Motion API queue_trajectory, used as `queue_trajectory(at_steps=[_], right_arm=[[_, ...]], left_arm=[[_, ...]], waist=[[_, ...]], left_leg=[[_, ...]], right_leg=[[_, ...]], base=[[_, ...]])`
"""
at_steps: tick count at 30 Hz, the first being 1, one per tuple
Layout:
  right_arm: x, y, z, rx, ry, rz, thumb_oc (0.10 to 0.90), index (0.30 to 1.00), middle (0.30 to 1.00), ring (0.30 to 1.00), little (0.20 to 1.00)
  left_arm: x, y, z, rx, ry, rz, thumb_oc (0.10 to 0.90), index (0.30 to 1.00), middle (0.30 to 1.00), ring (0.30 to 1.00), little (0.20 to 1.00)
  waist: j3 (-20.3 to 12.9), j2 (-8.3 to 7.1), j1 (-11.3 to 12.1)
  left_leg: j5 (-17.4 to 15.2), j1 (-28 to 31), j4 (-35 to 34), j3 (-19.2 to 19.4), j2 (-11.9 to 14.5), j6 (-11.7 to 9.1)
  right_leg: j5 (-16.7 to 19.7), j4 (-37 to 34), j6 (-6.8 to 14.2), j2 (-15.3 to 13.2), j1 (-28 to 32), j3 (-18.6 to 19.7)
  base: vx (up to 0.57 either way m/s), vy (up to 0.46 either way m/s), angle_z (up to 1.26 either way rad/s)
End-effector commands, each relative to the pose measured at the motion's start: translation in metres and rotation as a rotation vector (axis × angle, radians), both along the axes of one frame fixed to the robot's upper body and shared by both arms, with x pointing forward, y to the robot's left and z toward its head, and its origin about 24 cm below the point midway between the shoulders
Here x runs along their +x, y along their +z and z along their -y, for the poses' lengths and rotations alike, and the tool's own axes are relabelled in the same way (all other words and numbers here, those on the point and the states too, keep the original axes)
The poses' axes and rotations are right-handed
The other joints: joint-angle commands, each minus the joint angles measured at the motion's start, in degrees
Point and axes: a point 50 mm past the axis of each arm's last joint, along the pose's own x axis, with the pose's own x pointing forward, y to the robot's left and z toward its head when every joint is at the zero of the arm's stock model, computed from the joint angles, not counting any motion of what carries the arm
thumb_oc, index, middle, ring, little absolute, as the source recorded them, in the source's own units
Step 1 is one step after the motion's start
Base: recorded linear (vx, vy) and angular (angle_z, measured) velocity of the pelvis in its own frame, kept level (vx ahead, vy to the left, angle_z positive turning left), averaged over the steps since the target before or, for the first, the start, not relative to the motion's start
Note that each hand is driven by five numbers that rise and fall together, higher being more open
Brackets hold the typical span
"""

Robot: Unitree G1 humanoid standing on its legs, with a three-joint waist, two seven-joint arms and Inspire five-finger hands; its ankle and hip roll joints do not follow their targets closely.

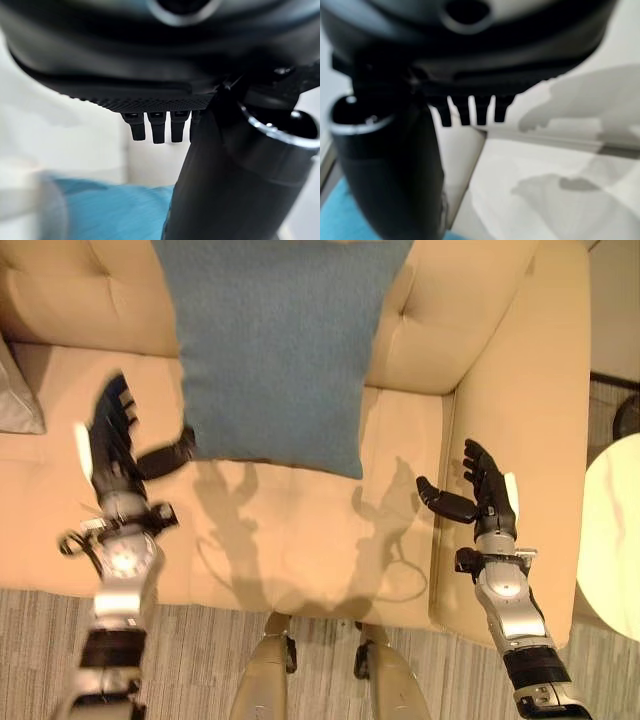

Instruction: Pick up all the scattered cushions and arrange them neatly on the sofa.

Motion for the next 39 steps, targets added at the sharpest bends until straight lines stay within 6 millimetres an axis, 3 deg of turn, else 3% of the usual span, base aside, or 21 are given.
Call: queue_trajectory(at_steps=[1, 3, 8, 9, 11, 12, 13, 14, 17, 18, 22, 27, 32, 35, 39], right_arm=[[-0.010, 0.010, 0.014, -0.025, -0.011, 0.070, 0.800, 0.900, 0.900, 0.900, 0.900], [-0.017, -0.004, 0.017, -0.047, 0.008, -0.001, 0.800, 0.900, 0.900, 0.900, 0.900], [-0.031, -0.032, 0.026, -0.116, 0.043, -0.172, 0.800, 0.900, 0.900, 0.900, 0.900], [-0.043, -0.053, 0.033, -0.160, 0.058, -0.290, 0.800, 0.900, 0.900, 0.900, 0.900], [-0.043, -0.053, 0.033, -0.160, 0.058, -0.289, 0.800, 0.900, 0.900, 0.900, 0.900], [-0.051, -0.067, 0.036, -0.172, 0.059, -0.358, 0.800, 0.900, 0.900, 0.900, 0.900], [-0.055, -0.074, 0.036, -0.175, 0.060, -0.390, 0.800, 0.900, 0.900, 0.900, 0.900], [-0.055, -0.074, 0.036, -0.175, 0.060, -0.390, 0.800, 0.900, 0.900, 0.900, 0.900], [-0.072, -0.103, 0.032, -0.179, 0.080, -0.522, 0.800, 0.900, 0.900, 0.900, 0.900], [-0.072, -0.103, 0.032, -0.180, 0.080, -0.521, 0.800, 0.900, 0.900, 0.900, 0.900], [-0.089, -0.125, 0.030, -0.189, 0.089, -0.631, 0.800, 0.900, 0.900, 0.900, 0.900], [-0.098, -0.134, 0.035, -0.180, 0.049, -0.675, 0.800, 0.900, 0.900, 0.900, 0.900], [-0.104, -0.145, 0.038, -0.198, 0.027, -0.744, 0.800, 0.900, 0.900, 0.900, 0.900], [-0.107, -0.150, 0.039, -0.190, 0.014, -0.777, 0.800, 0.900, 0.900, 0.900, 0.900], [-0.107, -0.155, 0.036, -0.190, 0.015, -0.805, 0.800, 0.900, 0.900, 0.900, 0.900]], left_arm=[[0.001, 0.022, -0.019, 0.132, 0.005, 0.067, 0.800, 0.900, 0.900, 0.900, 0.900], [-0.017, -0.015, -0.022, 0.098, 0.008, -0.072, 0.800, 0.900, 0.900, 0.900, 0.900], [-0.054, -0.082, -0.031, 0.038, 0.023, -0.367, 0.800, 0.900, 0.900, 0.900, 0.900], [-0.088, -0.124, -0.033, 0.007, 0.033, -0.576, 0.800, 0.900, 0.900, 0.900, 0.900], [-0.088, -0.124, -0.033, 0.007, 0.033, -0.576, 0.800, 0.900, 0.900, 0.900, 0.900], [-0.107, -0.147, -0.030, 0.008, 0.015, -0.708, 0.800, 0.900, 0.900, 0.900, 0.900], [-0.117, -0.159, -0.029, 0.015, 0.005, -0.786, 0.800, 0.900, 0.900, 0.900, 0.900], [-0.117, -0.159, -0.029, 0.015, 0.005, -0.785, 0.800, 0.900, 0.900, 0.900, 0.900], [-0.157, -0.201, -0.019, 0.009, -0.021, -1.058, 0.800, 0.900, 0.900, 0.900, 0.900], [-0.157, -0.201, -0.019, 0.009, -0.021, -1.057, 0.800, 0.900, 0.900, 0.900, 0.900], [-0.187, -0.224, -0.008, -0.010, -0.030, -1.225, 0.800, 0.900, 0.900, 0.900, 0.900], [-0.188, -0.229, 0.001, -0.015, -0.062, -1.249, 0.800, 0.900, 0.900, 0.900, 0.900], [-0.188, -0.234, 0.011, -0.038, -0.083, -1.278, 0.800, 0.900, 0.900, 0.900, 0.900], [-0.192, -0.238, 0.016, -0.055, -0.089, -1.299, 0.800, 0.900, 0.900, 0.900, 0.900], [-0.182, -0.237, 0.022, -0.067, -0.101, -1.265, 0.800, 0.900, 0.900, 0.900, 0.900]], waist=[[-8.78, -0.87, -0.70], [-9.46, -0.65, -0.23], [-10.91, -0.20, 0.43], [-12.04, -0.20, 0.78], [-12.14, -0.25, 0.72], [-13.26, -0.20, 0.83], [-13.73, -0.11, 0.88], [-13.69, -0.11, 0.90], [-15.15, 0.35, 0.78], [-15.06, 0.38, 0.80], [-15.73, 1.10, 0.76], [-14.48, 1.05, 0.38], [-12.73, -0.48, -0.08], [-14.01, -0.61, -1.23], [-14.73, 0.25, -1.99]], left_leg=[[-12.09, -0.27, 8.06, -0.93, -0.67, -0.94], [-11.66, 1.94, 6.97, -1.17, -0.32, -1.15], [-10.65, 6.71, 4.55, -1.51, 0.82, -1.57], [-10.59, 9.94, 3.71, -0.81, 1.73, -2.01], [-10.34, 9.78, 3.59, -0.83, 1.64, -1.97], [-10.34, 11.39, 3.04, -0.44, 2.19, -2.06], [-10.27, 12.34, 2.72, -0.18, 2.42, -2.10], [-10.26, 12.39, 2.70, -0.17, 2.42, -2.10], [-9.80, 15.52, 1.67, 0.28, 3.25, -2.39], [-9.79, 15.66, 1.58, 0.30, 3.27, -2.41], [-8.77, 17.72, 0.90, 0.01, 4.57, -3.33], [-7.97, 15.27, 4.75, -1.19, 5.52, -4.58], [-14.35, 15.02, 16.57, -1.21, 4.12, -3.79], [-15.74, 18.00, 17.31, -1.99, 4.07, -3.70], [-16.02, 21.02, 15.09, -4.75, 3.95, -4.21]], right_leg=[[-3.51, 3.88, 2.19, -1.98, 0.60, -4.13], [-4.06, 3.48, 2.08, -1.61, 2.64, -4.92], [-5.32, 1.92, 1.82, -0.72, 7.31, -6.24], [-5.66, 0.84, 1.76, 0.16, 10.18, -5.97], [-5.52, 0.78, 1.78, 0.08, 10.02, -6.00], [-5.90, 0.17, 1.65, 0.77, 11.54, -5.90], [-6.07, 0.00, 1.64, 1.03, 12.34, -5.78], [-6.07, -0.01, 1.64, 1.04, 12.37, -5.77], [-6.95, -0.40, 1.29, 2.25, 15.14, -5.50], [-6.96, -0.42, 1.28, 2.27, 15.25, -5.49], [-8.77, -0.71, 0.35, 3.66, 17.95, -5.89], [-10.09, -1.18, -0.78, 4.41, 19.19, -7.33], [-8.59, 0.09, -1.69, 2.50, 17.95, -7.38], [-7.38, 0.68, -1.29, 1.64, 15.87, -7.05], [-6.09, 1.51, -0.72, 1.43, 13.56, -6.64]], base=[[0.00, -0.053, 0.20], [0.00, -0.063, 0.16], [-0.02, -0.068, 0.08], [0.00, -0.083, 0.01], [0.00, -0.049, -0.07], [0.01, -0.051, -0.08], [0.01, -0.051, -0.09], [-0.01, -0.042, -0.06], [0.00, -0.067, -0.07], [0.01, -0.062, -0.04], [-0.03, -0.076, -0.03], [-0.14, -0.100, 0.25], [-0.18, -0.010, 0.36], [-0.12, 0.095, 0.00], [-0.11, 0.123, 0.11]])
